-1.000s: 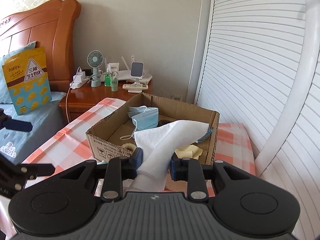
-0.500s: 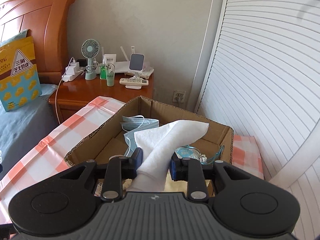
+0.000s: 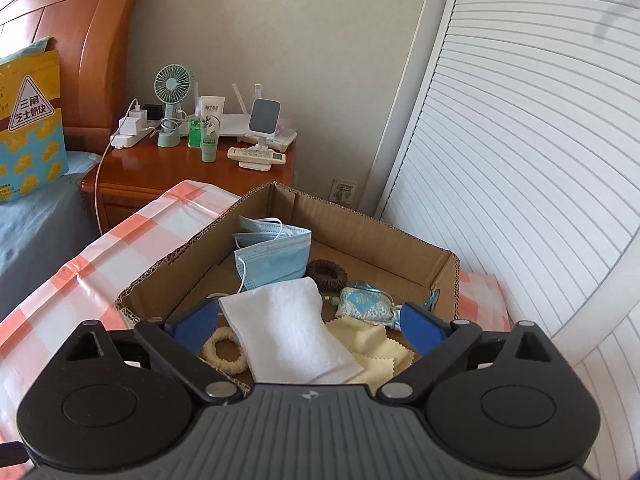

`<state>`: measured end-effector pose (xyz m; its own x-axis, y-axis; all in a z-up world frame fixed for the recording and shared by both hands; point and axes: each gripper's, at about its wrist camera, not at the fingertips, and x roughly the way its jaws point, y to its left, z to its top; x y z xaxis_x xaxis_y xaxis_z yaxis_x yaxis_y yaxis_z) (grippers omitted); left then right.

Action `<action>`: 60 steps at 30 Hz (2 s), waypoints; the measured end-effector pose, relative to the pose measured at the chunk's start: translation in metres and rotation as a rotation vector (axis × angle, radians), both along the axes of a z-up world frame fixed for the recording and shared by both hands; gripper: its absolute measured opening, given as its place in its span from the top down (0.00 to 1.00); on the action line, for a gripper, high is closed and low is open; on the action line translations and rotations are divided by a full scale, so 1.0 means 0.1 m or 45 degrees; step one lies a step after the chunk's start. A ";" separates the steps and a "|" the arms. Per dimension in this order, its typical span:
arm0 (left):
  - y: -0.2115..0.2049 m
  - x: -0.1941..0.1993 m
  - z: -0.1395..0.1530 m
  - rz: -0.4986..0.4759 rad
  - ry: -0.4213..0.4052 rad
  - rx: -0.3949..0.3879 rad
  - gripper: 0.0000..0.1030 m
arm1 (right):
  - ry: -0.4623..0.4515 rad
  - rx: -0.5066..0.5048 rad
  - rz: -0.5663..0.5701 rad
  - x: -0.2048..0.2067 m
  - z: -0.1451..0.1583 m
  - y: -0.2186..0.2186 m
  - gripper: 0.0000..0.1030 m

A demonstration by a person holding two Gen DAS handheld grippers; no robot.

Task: Organize soft objects
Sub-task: 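Move the right tool down to a grey pouch on the bed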

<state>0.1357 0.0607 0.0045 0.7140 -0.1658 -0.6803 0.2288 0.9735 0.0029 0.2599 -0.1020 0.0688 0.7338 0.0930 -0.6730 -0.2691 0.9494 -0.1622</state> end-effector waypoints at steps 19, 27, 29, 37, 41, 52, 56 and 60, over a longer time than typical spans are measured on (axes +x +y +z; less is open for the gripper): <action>-0.28 -0.38 -0.02 -0.005 0.004 0.104 0.03 | 0.240 0.075 -0.238 -0.59 -0.62 -0.38 0.00; -0.41 -0.44 -0.03 -0.004 0.013 0.145 0.03 | 0.310 0.107 -0.252 -0.52 -0.87 -0.41 0.00; -0.43 -0.45 -0.04 -0.007 0.017 0.153 0.03 | 0.321 0.101 -0.252 -0.53 -0.91 -0.41 0.00; -0.48 -0.48 -0.06 -0.017 0.029 0.159 0.03 | 0.323 0.098 -0.239 -0.76 -0.91 -0.46 0.00; -0.49 -0.50 -0.05 -0.032 0.022 0.153 0.03 | 0.332 0.103 -0.236 -0.91 -0.92 -0.46 0.00; -0.50 -0.52 -0.07 -0.058 0.025 0.144 0.03 | 0.340 0.120 -0.266 -1.21 -0.94 -0.56 0.00; -0.52 -0.51 -0.08 -0.072 0.029 0.156 0.03 | 0.316 0.057 -0.220 -1.29 -0.93 -0.53 0.00; -0.53 -0.51 -0.09 -0.082 0.027 0.170 0.03 | 0.317 0.027 -0.208 -1.37 -0.90 -0.56 0.00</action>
